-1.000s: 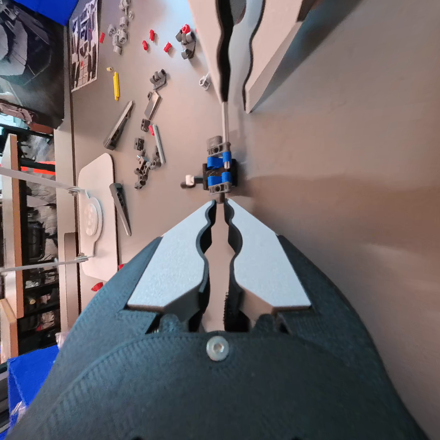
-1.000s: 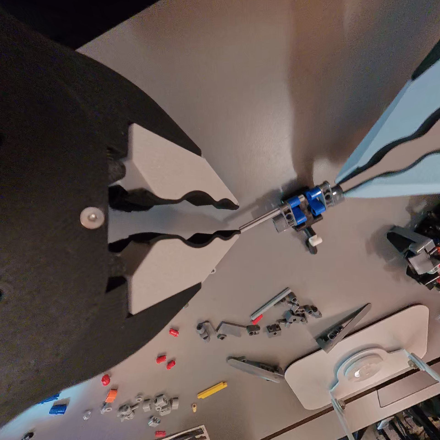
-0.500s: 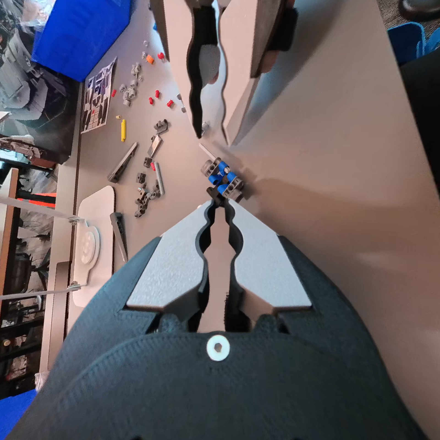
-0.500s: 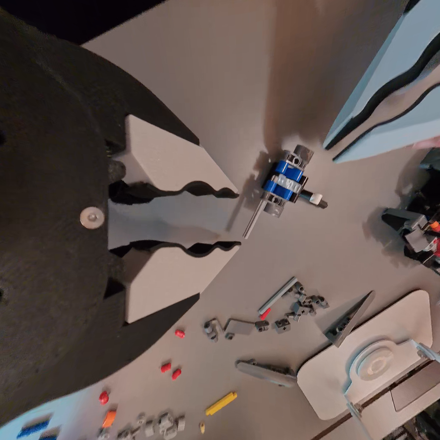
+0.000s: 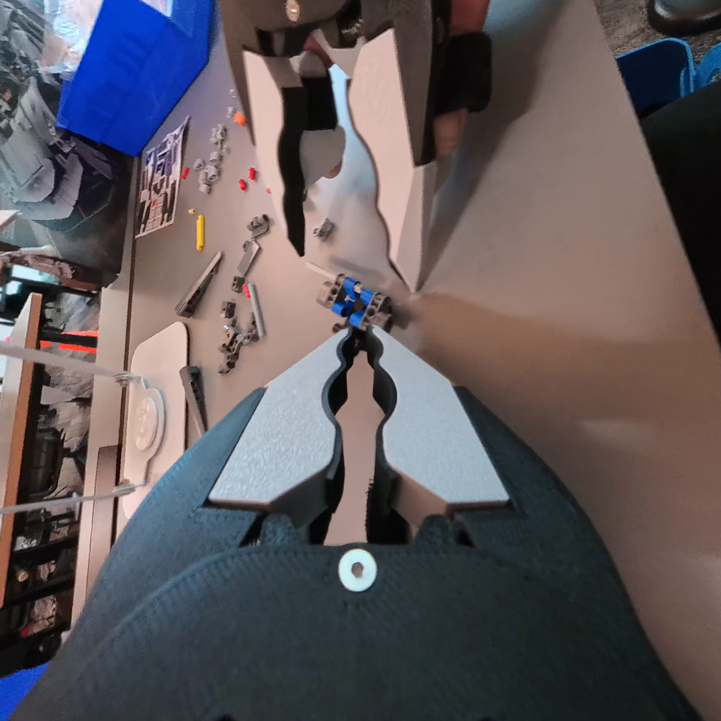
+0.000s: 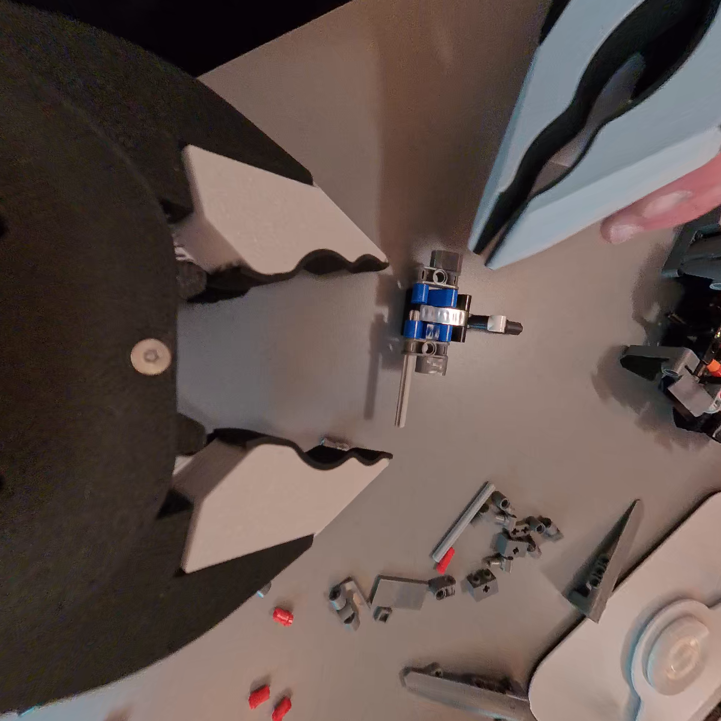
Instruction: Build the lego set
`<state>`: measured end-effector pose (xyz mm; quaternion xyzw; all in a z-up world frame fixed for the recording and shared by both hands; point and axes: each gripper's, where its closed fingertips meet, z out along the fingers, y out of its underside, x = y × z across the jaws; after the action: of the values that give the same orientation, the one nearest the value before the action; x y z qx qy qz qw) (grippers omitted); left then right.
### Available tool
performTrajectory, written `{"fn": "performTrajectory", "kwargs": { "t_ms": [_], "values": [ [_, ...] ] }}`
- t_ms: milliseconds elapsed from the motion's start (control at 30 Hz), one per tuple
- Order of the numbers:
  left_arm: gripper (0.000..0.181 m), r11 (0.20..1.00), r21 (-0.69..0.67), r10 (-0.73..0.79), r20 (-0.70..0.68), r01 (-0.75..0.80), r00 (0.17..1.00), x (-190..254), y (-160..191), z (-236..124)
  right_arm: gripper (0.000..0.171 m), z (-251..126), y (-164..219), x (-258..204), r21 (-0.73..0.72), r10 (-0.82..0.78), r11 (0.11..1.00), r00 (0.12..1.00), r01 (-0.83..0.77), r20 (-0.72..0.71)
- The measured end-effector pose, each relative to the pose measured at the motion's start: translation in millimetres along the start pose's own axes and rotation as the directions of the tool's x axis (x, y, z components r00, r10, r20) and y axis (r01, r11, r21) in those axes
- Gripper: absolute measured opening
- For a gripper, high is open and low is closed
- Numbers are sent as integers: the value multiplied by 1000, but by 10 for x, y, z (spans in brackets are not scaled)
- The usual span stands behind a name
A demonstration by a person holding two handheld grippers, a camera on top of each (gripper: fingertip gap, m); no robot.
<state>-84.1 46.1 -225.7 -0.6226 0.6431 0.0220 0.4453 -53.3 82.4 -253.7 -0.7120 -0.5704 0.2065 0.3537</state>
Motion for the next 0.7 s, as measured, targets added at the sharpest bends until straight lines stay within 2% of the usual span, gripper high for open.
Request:
{"fn": "performTrajectory", "kwargs": {
  "t_ms": [133,400,700],
  "values": [
    [4,1000,-8,-24,-4,23,1000,-29,49,9,96,41,-5,-57,-7,26,1000,999,-25,48],
    [2,999,-30,16,-17,-16,1000,91,39,140,84,81,-35,-109,-13,54,999,996,-53,77],
    [2,1000,3,11,27,-11,1000,-10,-18,90,92,91,-76,-27,4,15,1000,994,-16,109]
  ]
}}
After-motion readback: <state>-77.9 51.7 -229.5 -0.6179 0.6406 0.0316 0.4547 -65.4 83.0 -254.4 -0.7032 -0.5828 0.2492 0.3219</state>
